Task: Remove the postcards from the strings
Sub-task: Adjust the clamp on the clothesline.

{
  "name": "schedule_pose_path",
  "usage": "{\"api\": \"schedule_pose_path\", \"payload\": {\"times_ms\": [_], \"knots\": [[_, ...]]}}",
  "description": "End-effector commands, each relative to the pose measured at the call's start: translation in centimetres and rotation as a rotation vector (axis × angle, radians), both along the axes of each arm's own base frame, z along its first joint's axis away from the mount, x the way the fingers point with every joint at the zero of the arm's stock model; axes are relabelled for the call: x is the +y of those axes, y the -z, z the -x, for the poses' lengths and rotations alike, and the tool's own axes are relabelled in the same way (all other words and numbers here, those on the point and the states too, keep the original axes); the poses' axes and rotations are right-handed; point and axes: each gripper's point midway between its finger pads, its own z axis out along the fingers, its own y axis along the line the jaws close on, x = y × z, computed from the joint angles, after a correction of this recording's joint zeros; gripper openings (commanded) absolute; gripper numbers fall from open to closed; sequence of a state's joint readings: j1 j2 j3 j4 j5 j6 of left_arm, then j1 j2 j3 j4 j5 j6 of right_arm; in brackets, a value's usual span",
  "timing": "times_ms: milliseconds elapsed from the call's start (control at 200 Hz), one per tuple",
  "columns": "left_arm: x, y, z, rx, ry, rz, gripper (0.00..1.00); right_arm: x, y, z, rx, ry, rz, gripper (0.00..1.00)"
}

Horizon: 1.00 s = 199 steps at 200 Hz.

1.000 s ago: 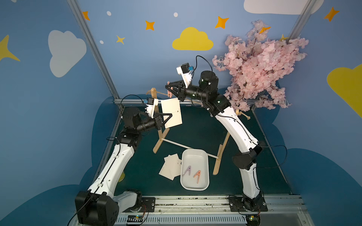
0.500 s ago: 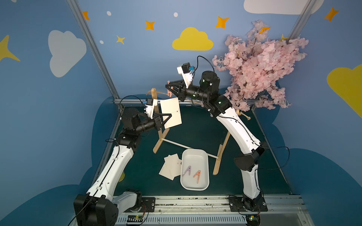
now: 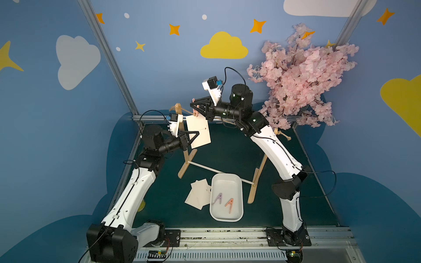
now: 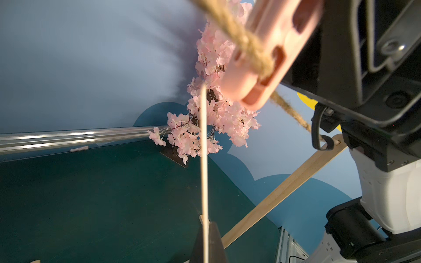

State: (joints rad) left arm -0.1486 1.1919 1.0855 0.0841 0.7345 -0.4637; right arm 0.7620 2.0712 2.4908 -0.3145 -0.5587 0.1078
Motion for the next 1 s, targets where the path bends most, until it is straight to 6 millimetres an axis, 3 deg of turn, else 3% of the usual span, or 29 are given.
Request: {"api": "schedule_pose_path", "payload": {"times_ms": [0,391,621,711,991], "knots": [[-0.2,-1.7,0.3,-0.045,0.024,0.016,0.03,0.1,-0.1,0.9,-0.011,-0.030,0.009,0.00],[-0.6,-3.0,0.7,-0.070,0.041,0.032,0.03,0.2,0.9,0.7,0.011,-0.053,0.032,0.00],[-0.9,-3.3,0.8,-0.074,0.050,0.034,0.03,0.2,1.5,0.4,0.018,-0.056,0.048,0.23],[-0.9,-3.3,0.9,-0.075,0.050,0.034,0.03,0.0,1.6,0.1,0.017,-0.050,0.050,0.37],[-0.9,-3.2,1.0,-0.070,0.045,0.028,0.03,-0.6,1.2,-0.6,0.010,-0.066,0.036,0.53]]}}
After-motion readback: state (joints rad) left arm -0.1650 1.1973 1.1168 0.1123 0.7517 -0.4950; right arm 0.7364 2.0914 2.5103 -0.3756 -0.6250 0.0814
